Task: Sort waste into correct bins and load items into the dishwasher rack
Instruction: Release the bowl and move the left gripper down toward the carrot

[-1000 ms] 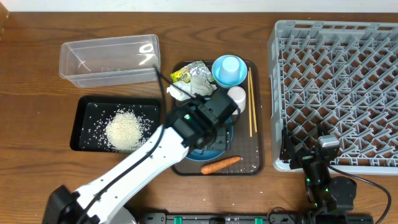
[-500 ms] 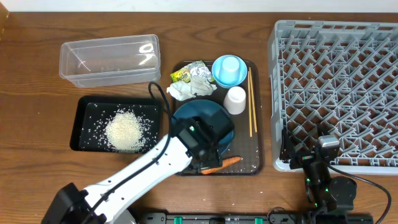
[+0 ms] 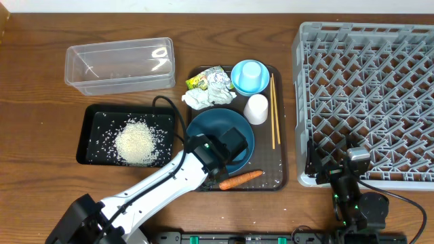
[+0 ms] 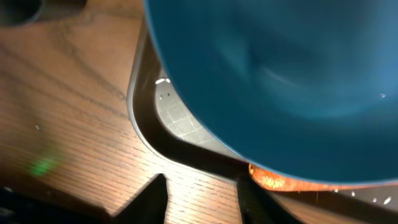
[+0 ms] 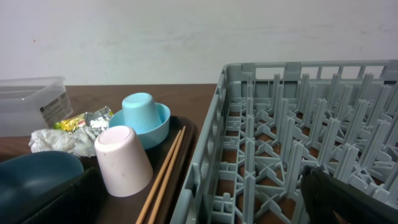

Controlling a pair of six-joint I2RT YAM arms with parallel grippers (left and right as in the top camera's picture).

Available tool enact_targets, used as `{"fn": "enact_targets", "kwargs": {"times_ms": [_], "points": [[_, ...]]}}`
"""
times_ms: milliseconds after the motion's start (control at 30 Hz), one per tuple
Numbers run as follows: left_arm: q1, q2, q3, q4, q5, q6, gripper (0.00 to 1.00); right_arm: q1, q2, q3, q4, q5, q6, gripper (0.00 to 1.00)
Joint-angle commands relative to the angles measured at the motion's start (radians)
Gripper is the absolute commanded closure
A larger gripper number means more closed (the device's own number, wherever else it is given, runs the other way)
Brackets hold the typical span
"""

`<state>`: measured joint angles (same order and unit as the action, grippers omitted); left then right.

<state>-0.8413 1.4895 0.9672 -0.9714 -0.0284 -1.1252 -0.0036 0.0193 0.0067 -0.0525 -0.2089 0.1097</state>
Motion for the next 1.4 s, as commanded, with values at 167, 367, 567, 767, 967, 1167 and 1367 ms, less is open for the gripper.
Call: {"fn": "enact_targets", "kwargs": {"times_ms": [167, 367, 567, 767, 967, 1167, 1367], "points": [[0.005, 0.008, -0.053, 0.081, -0.002, -0.071, 0.78, -0.006, 0.000, -0.001, -0.004, 0.002, -0.006, 0.01], [0.005, 0.008, -0.067, 0.079, 0.013, -0.089, 0.85, -0.006, 0.000, -0.001, -0.004, 0.002, -0.006, 0.01], [0.005, 0.024, -0.077, 0.119, -0.042, -0.095, 0.93, -0.006, 0.000, -0.001, -0.004, 0.002, -0.006, 0.01], [0.005, 0.066, -0.077, 0.158, -0.043, -0.122, 0.93, -0.006, 0.000, -0.001, -0.004, 0.002, -0.006, 0.01], [0.005, 0.087, -0.077, 0.214, -0.064, -0.121, 0.94, -0.006, 0.000, -0.001, -0.004, 0.002, -0.006, 0.01], [0.007, 0.072, -0.037, 0.202, -0.084, -0.037, 0.94, -0.006, 0.000, -0.001, -0.004, 0.002, -0.006, 0.01], [0.007, 0.012, 0.006, 0.194, -0.097, 0.026, 0.90, -0.006, 0.000, -0.001, -0.004, 0.002, -0.006, 0.01]]}}
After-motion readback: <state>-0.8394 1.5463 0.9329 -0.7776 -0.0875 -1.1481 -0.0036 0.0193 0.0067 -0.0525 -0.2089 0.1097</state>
